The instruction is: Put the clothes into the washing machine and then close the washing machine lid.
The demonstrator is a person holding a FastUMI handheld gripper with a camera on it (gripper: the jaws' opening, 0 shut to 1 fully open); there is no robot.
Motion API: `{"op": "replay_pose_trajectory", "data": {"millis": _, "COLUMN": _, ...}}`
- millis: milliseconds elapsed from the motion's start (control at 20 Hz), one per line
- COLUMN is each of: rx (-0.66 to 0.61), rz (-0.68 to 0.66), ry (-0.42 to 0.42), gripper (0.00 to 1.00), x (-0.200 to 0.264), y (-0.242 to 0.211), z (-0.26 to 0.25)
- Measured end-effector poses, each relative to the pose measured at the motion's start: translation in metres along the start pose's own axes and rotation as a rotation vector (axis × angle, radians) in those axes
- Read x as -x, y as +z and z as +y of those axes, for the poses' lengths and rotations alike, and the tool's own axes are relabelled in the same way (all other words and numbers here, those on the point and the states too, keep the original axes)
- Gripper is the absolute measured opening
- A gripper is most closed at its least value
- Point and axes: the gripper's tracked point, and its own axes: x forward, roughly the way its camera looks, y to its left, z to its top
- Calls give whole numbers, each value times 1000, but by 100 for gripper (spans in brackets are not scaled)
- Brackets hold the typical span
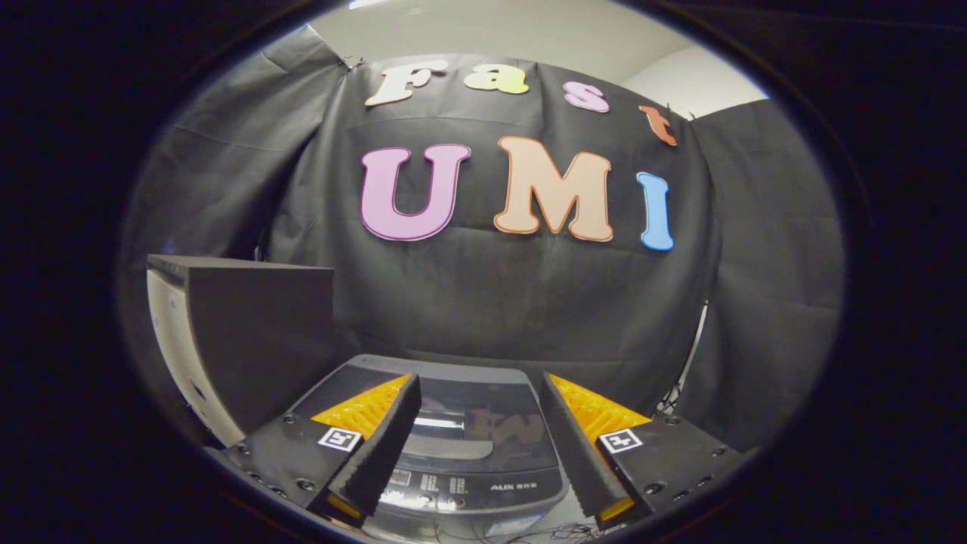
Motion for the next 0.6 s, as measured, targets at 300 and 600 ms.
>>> {"op": "replay_pose_trajectory", "data": {"millis": 300, "rx": 92, "rz": -64, "ry": 1, "gripper": 98, "x": 52, "y": -44, "z": -24}}
{"op": "replay_pose_trajectory", "data": {"millis": 600, "rx": 13, "rz": 4, "ry": -13, "gripper": 98, "x": 93, "y": -92, "z": -43}}
